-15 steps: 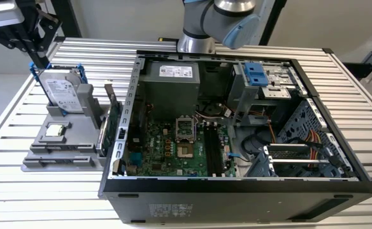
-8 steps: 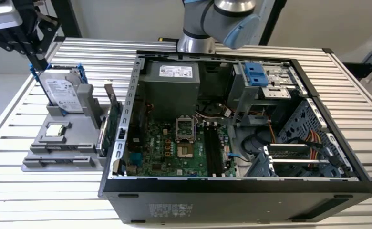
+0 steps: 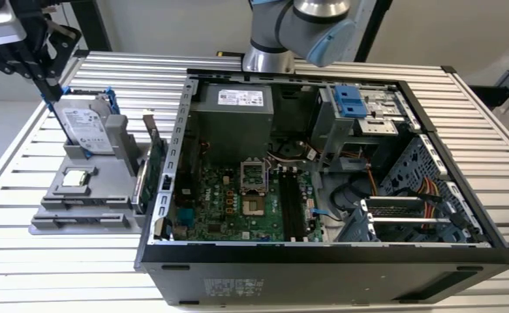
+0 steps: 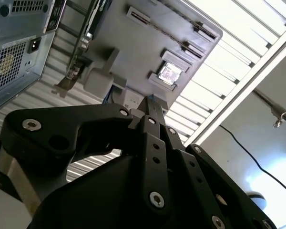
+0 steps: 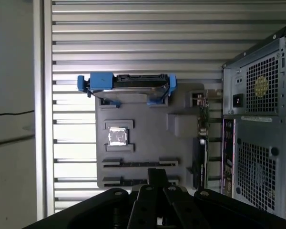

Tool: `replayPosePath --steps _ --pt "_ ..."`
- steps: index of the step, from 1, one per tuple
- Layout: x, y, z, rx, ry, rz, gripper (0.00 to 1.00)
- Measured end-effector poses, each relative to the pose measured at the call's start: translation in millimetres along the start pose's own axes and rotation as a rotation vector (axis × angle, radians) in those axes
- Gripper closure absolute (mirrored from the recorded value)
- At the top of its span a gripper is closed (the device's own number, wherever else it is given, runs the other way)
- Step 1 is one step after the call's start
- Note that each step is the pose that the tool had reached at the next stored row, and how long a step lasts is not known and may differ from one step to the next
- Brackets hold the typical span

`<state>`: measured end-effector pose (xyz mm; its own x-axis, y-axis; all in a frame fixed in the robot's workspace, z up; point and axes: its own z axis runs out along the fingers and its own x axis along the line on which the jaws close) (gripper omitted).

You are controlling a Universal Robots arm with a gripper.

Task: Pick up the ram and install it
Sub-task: 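Reach for the ram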

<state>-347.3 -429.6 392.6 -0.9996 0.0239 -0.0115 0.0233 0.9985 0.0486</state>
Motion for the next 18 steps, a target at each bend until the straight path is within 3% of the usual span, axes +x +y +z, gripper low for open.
replayPosePath --steps 7,18 --pt "-0.4 -7.7 -0.4 0.0001 0.0037 0.000 1.00" --pt "-0.8 -26.0 -1.3 0.0002 0.0069 0.000 1.00"
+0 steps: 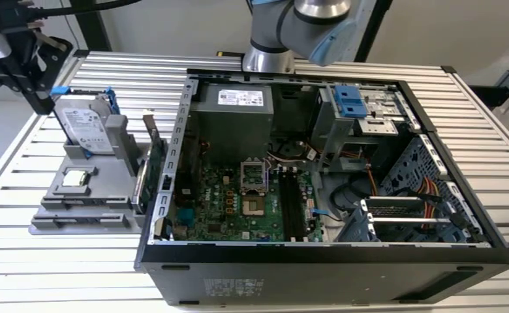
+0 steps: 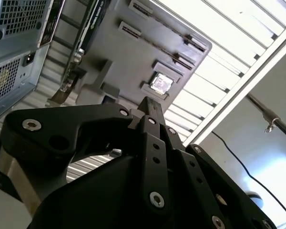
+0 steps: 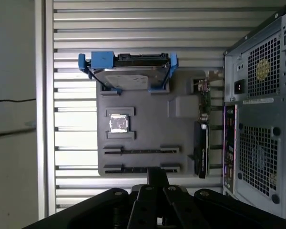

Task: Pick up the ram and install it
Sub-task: 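Reach for the ram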

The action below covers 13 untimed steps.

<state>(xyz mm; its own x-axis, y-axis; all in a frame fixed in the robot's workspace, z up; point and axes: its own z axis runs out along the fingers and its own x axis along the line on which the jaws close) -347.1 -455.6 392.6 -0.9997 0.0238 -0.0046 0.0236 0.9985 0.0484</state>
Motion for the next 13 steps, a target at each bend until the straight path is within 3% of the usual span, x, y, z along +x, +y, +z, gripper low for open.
replayPosePath --steps 13 --pt "3.6 -16.2 -0.7 0.0001 0.0002 0.000 1.00"
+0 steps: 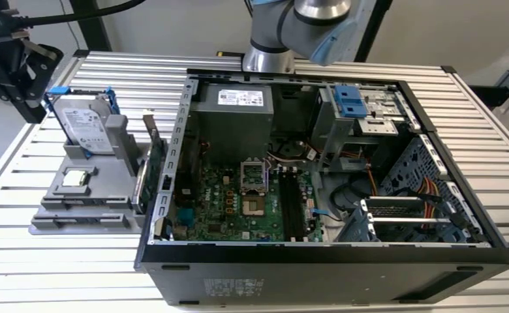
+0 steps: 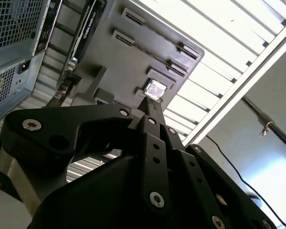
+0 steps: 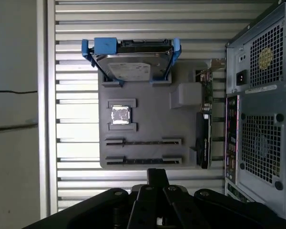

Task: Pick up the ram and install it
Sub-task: 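Reach for the ram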

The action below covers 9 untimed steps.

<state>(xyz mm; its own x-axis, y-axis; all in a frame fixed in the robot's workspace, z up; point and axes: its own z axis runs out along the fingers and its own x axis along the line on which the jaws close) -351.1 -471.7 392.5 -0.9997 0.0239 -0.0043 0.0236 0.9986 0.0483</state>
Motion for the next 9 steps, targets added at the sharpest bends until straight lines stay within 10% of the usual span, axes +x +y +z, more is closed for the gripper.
replayPosePath --steps 9 --pt "2.4 -13.4 -0.5 0.0000 0.0002 0.000 1.00"
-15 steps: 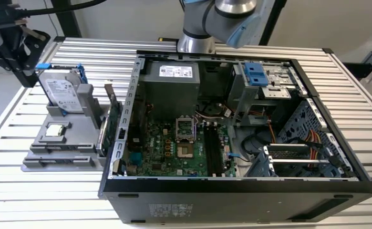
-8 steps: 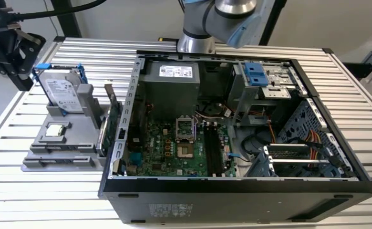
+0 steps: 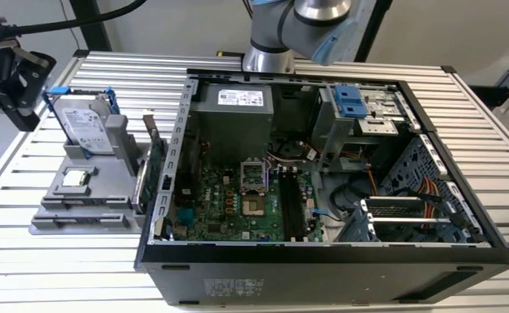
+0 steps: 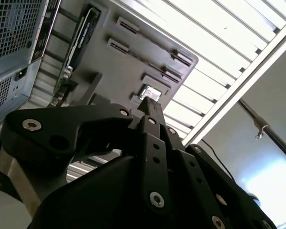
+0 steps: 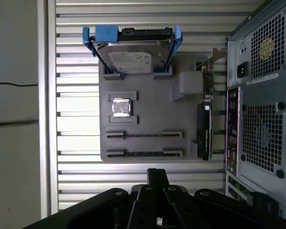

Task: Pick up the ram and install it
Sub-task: 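Reach for the ram, then pick up the ram and move it above insertion slot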

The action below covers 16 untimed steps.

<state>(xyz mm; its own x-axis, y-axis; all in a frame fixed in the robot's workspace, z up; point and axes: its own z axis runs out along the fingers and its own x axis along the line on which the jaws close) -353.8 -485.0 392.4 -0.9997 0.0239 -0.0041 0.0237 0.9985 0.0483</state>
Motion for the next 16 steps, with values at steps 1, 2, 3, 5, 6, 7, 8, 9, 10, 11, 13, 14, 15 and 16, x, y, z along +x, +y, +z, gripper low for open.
replayPosePath --steps 1,2,3,5,6,7,8,9,10,11,13,14,15,16 --pt "0.8 -0.9 0.0 -0.0001 -0.0001 0.000 1.00" --pt "1.6 -1.6 0.1 -0.0001 -0.0001 0.000 1.00" --pt "2.4 -2.1 0.1 0.0000 -0.0001 0.000 1.00" --pt "4.4 -2.7 0.1 0.0000 -0.0001 0.000 1.00" --pt "5.4 -2.9 0.2 0.0000 0.0000 0.000 1.00" --pt "6.5 -3.1 0.2 -0.0001 -0.0001 0.000 1.00" --pt "7.2 -3.4 0.2 -0.0001 -0.0001 0.000 1.00" --pt "7.6 -3.8 0.2 0.0000 0.0000 0.000 1.00" --pt "7.6 -4.3 0.1 0.0000 0.0000 0.000 1.00" --pt "7.7 -4.9 0.1 -0.0001 0.0000 0.000 1.00" --pt "7.8 -5.7 0.1 0.0000 0.0000 0.000 1.00" --pt "7.7 -6.1 0.1 -0.0001 0.0000 0.000 1.00" --pt "7.6 -6.6 0.1 -0.0001 0.0000 0.000 1.00" --pt "7.6 -7.2 0.0 0.0000 0.0000 0.000 1.00"
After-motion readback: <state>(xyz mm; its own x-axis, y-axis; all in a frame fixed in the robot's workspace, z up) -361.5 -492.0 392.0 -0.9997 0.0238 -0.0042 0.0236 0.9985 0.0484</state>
